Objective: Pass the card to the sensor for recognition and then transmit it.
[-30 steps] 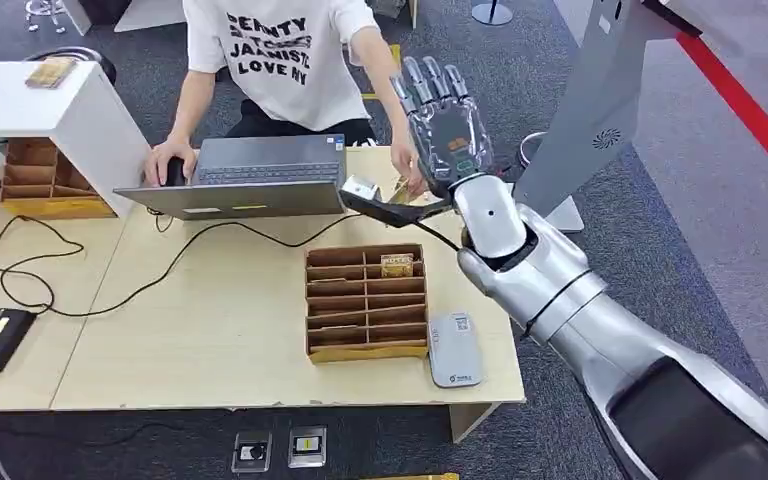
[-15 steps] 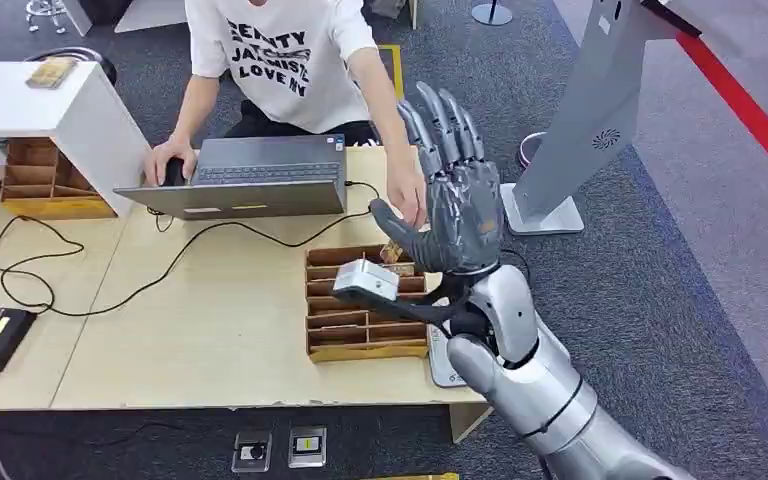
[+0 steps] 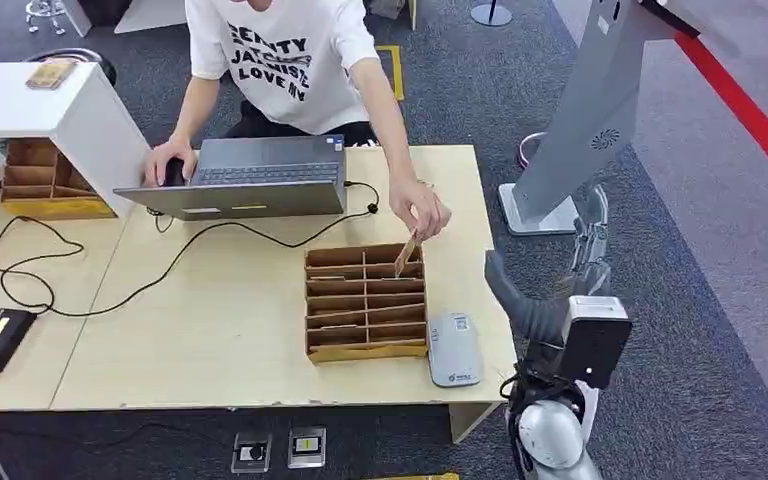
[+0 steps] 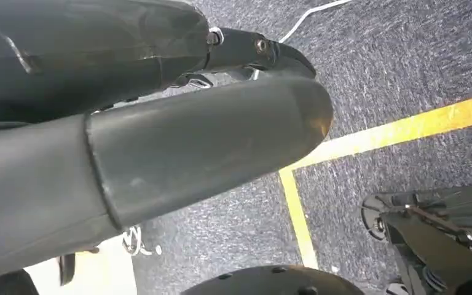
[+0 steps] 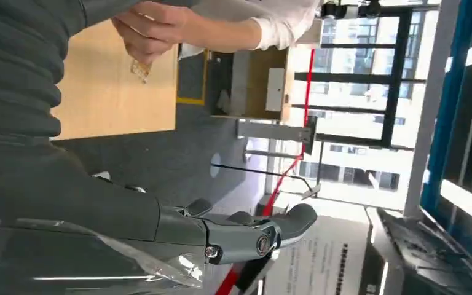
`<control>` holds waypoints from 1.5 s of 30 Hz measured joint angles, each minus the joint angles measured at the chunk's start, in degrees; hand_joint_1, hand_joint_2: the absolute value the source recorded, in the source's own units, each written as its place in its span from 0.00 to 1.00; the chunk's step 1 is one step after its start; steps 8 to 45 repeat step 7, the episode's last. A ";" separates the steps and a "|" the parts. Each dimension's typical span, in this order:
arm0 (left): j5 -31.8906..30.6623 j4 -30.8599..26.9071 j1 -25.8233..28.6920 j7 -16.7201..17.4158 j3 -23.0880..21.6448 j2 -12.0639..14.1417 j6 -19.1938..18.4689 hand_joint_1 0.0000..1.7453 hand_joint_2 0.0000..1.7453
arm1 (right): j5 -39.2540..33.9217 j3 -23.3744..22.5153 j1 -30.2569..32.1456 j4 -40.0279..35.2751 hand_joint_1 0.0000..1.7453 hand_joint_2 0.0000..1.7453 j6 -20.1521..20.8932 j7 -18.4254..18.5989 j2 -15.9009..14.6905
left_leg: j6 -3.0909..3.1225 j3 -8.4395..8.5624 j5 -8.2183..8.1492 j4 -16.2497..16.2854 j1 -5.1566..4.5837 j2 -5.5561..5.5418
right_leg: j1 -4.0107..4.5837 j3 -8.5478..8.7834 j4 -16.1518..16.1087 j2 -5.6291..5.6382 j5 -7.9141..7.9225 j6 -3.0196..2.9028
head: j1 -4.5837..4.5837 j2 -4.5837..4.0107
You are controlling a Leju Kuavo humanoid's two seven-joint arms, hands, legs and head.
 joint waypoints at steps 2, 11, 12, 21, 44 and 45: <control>0.33 0.00 0.10 0.13 0.09 -0.04 0.11 0.00 0.00 | -2.24 -0.50 2.10 -0.46 0.00 0.00 0.00 0.07 -0.20 | 0.00 -0.01 0.00 0.00 0.01 -0.01 | 0.01 -0.01 0.00 0.00 0.00 -0.01 | -0.02 0.02; 0.72 0.00 0.08 0.76 0.13 -0.09 0.46 0.00 0.00 | -14.37 -1.25 5.53 -1.25 0.00 0.00 0.15 -1.57 -1.20 | -0.01 0.00 -0.01 0.00 0.01 0.01 | 0.01 0.00 0.00 0.02 -0.01 -0.01 | -0.02 0.00; 0.72 0.00 0.08 0.76 0.13 -0.09 0.46 0.00 0.00 | -14.37 -1.25 5.53 -1.25 0.00 0.00 0.15 -1.57 -1.20 | -0.01 0.00 -0.01 0.00 0.01 0.01 | 0.01 0.00 0.00 0.02 -0.01 -0.01 | -0.02 0.00; 0.72 0.00 0.08 0.76 0.13 -0.09 0.46 0.00 0.00 | -14.37 -1.25 5.53 -1.25 0.00 0.00 0.15 -1.57 -1.20 | -0.01 0.00 -0.01 0.00 0.01 0.01 | 0.01 0.00 0.00 0.02 -0.01 -0.01 | -0.02 0.00; 0.72 0.00 0.08 0.76 0.13 -0.09 0.46 0.00 0.00 | -14.37 -1.25 5.53 -1.25 0.00 0.00 0.15 -1.57 -1.20 | -0.01 0.00 -0.01 0.00 0.01 0.01 | 0.01 0.00 0.00 0.02 -0.01 -0.01 | -0.02 0.00; 0.72 0.00 0.08 0.76 0.13 -0.09 0.46 0.00 0.00 | -14.37 -1.25 5.53 -1.25 0.00 0.00 0.15 -1.57 -1.20 | -0.01 0.00 -0.01 0.00 0.01 0.01 | 0.01 0.00 0.00 0.02 -0.01 -0.01 | -0.02 0.00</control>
